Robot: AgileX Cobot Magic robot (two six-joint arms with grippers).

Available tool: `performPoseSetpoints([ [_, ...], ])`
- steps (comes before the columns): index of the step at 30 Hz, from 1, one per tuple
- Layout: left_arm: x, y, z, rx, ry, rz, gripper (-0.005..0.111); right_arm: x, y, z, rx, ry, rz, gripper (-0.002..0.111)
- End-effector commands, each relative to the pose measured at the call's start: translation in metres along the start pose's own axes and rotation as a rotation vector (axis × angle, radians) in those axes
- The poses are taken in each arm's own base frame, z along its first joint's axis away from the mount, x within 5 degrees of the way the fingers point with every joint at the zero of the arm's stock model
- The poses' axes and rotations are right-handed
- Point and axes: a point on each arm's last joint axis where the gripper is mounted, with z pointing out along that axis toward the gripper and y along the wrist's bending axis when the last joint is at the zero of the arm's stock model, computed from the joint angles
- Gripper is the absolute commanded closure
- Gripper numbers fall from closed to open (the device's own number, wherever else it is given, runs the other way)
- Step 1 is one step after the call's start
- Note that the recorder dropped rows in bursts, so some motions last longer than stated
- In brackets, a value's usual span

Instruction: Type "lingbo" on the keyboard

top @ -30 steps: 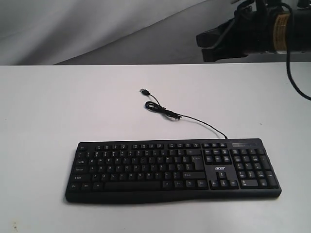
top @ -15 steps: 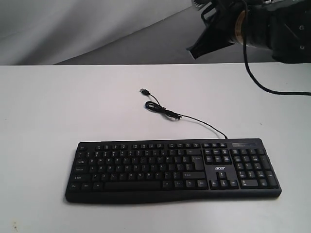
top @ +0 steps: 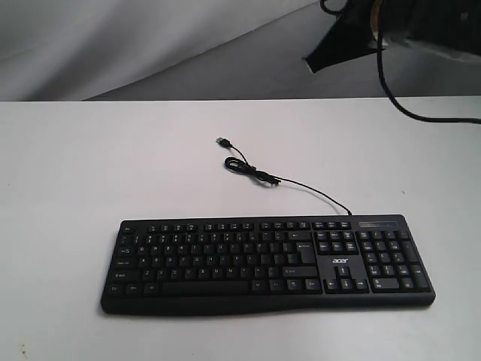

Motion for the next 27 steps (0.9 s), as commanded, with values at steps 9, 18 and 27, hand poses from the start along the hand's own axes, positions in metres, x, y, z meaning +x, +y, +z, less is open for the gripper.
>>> performPoseSetpoints([
  [9, 0.0, 0.0, 0.0, 0.0, -0.012, -0.002, 0.106, 0.019, 0.073, 0.001, -0.795, 0.129, -0.295, 0.108],
  [18, 0.0, 0.0, 0.0, 0.0, -0.012, -0.002, 0.106, 0.056, 0.124, 0.023, -1.135, 0.179, -0.276, 0.108],
  [27, 0.0, 0.0, 0.0, 0.0, -0.012, -0.002, 0.106, 0.076, 0.137, 0.016, -1.177, 0.24, -0.278, 0.108],
])
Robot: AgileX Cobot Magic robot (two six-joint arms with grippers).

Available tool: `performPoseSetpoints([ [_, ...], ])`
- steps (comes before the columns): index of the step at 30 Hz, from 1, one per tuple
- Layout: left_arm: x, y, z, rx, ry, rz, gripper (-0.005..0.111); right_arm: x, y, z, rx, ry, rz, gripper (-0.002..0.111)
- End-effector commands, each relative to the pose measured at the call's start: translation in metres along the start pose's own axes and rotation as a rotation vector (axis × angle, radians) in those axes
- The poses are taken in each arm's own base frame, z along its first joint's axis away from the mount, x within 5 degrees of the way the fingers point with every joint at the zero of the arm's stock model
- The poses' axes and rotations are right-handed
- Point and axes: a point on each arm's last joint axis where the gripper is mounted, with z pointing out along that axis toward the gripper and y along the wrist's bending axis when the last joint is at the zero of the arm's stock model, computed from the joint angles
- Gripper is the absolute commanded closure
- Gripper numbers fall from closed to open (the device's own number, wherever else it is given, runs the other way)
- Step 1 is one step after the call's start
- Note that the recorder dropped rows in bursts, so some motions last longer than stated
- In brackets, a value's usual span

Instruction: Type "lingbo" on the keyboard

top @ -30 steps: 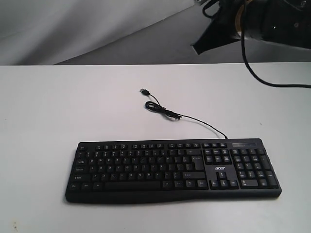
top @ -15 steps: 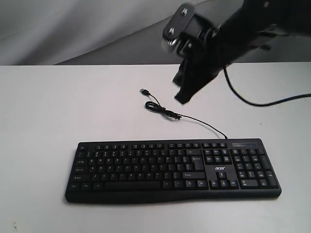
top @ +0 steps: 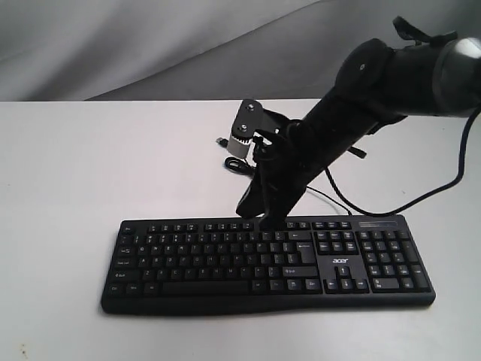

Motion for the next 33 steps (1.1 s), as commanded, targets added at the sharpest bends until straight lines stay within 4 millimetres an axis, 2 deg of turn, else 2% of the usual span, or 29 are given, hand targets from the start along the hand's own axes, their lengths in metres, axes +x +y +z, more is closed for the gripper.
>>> performPoseSetpoints([
  [1, 0.0, 0.0, 0.0, 0.0, -0.012, -0.002, 0.106, 0.002, 0.013, 0.009, -0.03, 0.009, -0.012, 0.108],
  [6, 0.0, 0.0, 0.0, 0.0, -0.012, -0.002, 0.106, 0.004, 0.025, 0.026, 0.011, 0.041, -0.022, 0.108],
  [12, 0.0, 0.0, 0.0, 0.0, -0.012, -0.002, 0.106, 0.014, 0.026, 0.037, 0.084, 0.058, -0.002, 0.108],
  [33, 0.0, 0.0, 0.0, 0.0, -0.012, -0.002, 0.106, 0.018, 0.034, 0.045, 0.062, 0.085, 0.008, 0.108],
])
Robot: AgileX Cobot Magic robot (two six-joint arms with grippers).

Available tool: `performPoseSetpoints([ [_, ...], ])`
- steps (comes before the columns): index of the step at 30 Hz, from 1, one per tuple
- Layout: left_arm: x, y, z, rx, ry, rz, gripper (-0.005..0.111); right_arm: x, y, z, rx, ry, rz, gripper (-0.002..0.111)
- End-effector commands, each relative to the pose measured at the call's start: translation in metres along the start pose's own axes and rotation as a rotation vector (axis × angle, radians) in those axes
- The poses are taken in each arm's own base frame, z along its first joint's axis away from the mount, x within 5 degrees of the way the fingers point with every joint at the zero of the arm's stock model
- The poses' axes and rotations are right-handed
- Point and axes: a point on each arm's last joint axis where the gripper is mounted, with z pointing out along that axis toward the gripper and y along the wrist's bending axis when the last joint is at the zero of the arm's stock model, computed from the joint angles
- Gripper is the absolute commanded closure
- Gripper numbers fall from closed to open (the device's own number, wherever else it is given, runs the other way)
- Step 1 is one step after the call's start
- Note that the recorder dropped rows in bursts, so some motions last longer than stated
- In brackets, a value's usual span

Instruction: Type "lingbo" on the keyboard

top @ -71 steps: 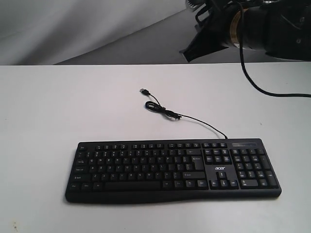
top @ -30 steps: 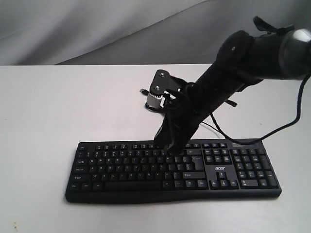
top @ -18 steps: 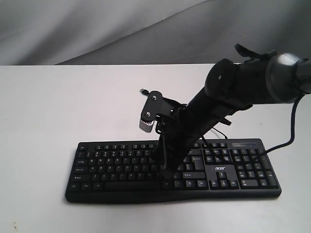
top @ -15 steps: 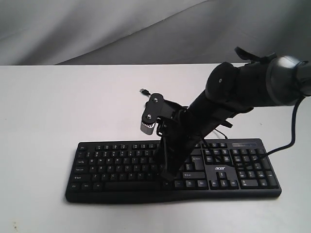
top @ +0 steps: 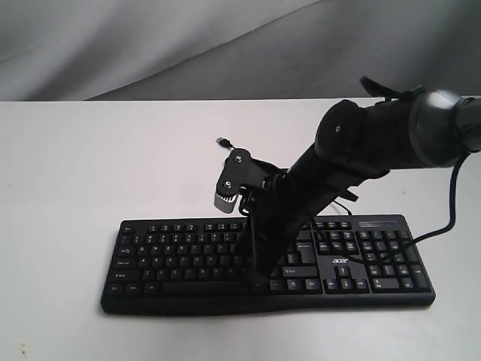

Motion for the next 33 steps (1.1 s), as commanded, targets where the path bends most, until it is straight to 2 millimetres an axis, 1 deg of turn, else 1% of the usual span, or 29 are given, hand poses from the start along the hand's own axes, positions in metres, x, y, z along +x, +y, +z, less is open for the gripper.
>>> performPoseSetpoints([
  [1, 0.0, 0.0, 0.0, 0.0, -0.012, -0.002, 0.106, 0.0, 0.004, 0.002, -0.005, 0.009, -0.013, 0.108],
  [8, 0.0, 0.0, 0.0, 0.0, -0.012, -0.002, 0.106, 0.006, 0.004, 0.006, 0.0, 0.036, -0.017, 0.108],
  [18, 0.0, 0.0, 0.0, 0.0, -0.012, -0.002, 0.106, 0.005, 0.0, 0.007, 0.043, 0.022, -0.017, 0.108],
  [27, 0.0, 0.0, 0.0, 0.0, -0.012, -0.002, 0.106, 0.007, 0.0, 0.007, 0.052, 0.046, -0.019, 0.108],
  [30, 0.0, 0.0, 0.0, 0.0, -0.012, -0.002, 0.106, 0.01, -0.002, 0.012, 0.05, 0.052, -0.01, 0.108],
  [33, 0.0, 0.0, 0.0, 0.0, -0.012, -0.002, 0.106, 0.008, -0.001, 0.012, 0.047, 0.038, -0.004, 0.108],
])
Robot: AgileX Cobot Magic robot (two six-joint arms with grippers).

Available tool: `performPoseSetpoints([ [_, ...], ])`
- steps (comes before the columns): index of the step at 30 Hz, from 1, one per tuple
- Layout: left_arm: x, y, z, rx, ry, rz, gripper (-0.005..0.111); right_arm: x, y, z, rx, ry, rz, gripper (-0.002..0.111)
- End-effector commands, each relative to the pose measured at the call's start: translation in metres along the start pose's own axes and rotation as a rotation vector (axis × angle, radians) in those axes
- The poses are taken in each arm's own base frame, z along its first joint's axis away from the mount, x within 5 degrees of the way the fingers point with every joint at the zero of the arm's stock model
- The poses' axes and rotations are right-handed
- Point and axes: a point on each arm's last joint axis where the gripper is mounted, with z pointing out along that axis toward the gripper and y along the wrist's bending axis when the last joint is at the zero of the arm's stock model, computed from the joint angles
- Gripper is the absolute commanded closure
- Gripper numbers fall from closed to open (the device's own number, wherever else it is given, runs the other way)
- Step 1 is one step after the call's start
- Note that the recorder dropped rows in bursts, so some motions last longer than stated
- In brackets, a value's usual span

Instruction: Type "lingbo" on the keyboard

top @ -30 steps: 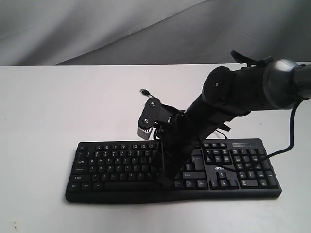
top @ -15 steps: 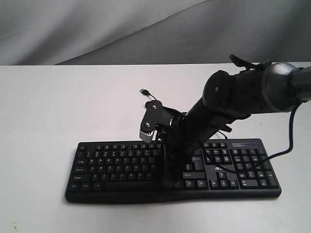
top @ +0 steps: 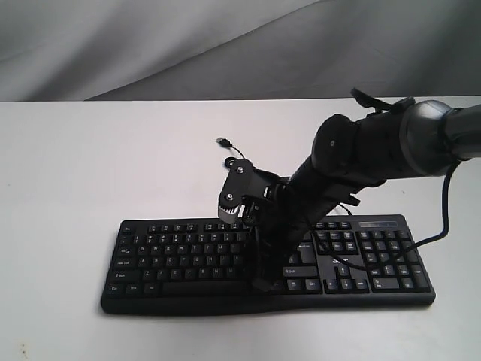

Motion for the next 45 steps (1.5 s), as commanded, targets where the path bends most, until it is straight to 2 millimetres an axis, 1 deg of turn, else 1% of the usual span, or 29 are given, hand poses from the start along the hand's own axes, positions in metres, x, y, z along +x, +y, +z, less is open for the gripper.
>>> performPoseSetpoints([
  [1, 0.0, 0.0, 0.0, 0.0, -0.012, -0.002, 0.106, -0.001, 0.001, 0.001, 0.001, -0.014, 0.006, 0.108],
  [19, 0.0, 0.0, 0.0, 0.0, -0.012, -0.002, 0.106, -0.001, 0.003, 0.001, -0.025, -0.015, -0.003, 0.108],
  [23, 0.0, 0.0, 0.0, 0.0, -0.012, -0.002, 0.106, 0.003, 0.003, 0.01, -0.04, 0.005, 0.005, 0.108],
  [25, 0.0, 0.0, 0.0, 0.0, -0.012, -0.002, 0.106, 0.001, 0.003, 0.006, -0.033, -0.004, 0.001, 0.108],
  [26, 0.0, 0.0, 0.0, 0.0, -0.012, -0.002, 0.106, -0.002, 0.003, -0.003, -0.018, -0.023, -0.007, 0.108],
  [28, 0.0, 0.0, 0.0, 0.0, -0.012, -0.002, 0.106, -0.009, 0.007, -0.011, 0.005, -0.048, -0.027, 0.108],
  [29, 0.0, 0.0, 0.0, 0.0, -0.012, -0.002, 0.106, -0.011, 0.008, -0.012, 0.012, -0.054, -0.033, 0.108],
  [32, 0.0, 0.0, 0.0, 0.0, -0.012, -0.002, 0.106, -0.017, 0.008, -0.012, 0.052, -0.082, -0.039, 0.108],
  [35, 0.0, 0.0, 0.0, 0.0, -0.012, -0.002, 0.106, -0.025, 0.006, -0.014, 0.052, -0.104, -0.038, 0.108],
  [37, 0.0, 0.0, 0.0, 0.0, -0.012, -0.002, 0.106, -0.031, 0.001, -0.008, 0.051, -0.11, -0.04, 0.108],
  [40, 0.0, 0.0, 0.0, 0.0, -0.012, -0.002, 0.106, -0.031, -0.002, 0.0, 0.037, -0.098, -0.034, 0.108],
  [45, 0.0, 0.0, 0.0, 0.0, -0.012, -0.002, 0.106, -0.029, -0.004, 0.002, 0.041, -0.086, -0.034, 0.108],
])
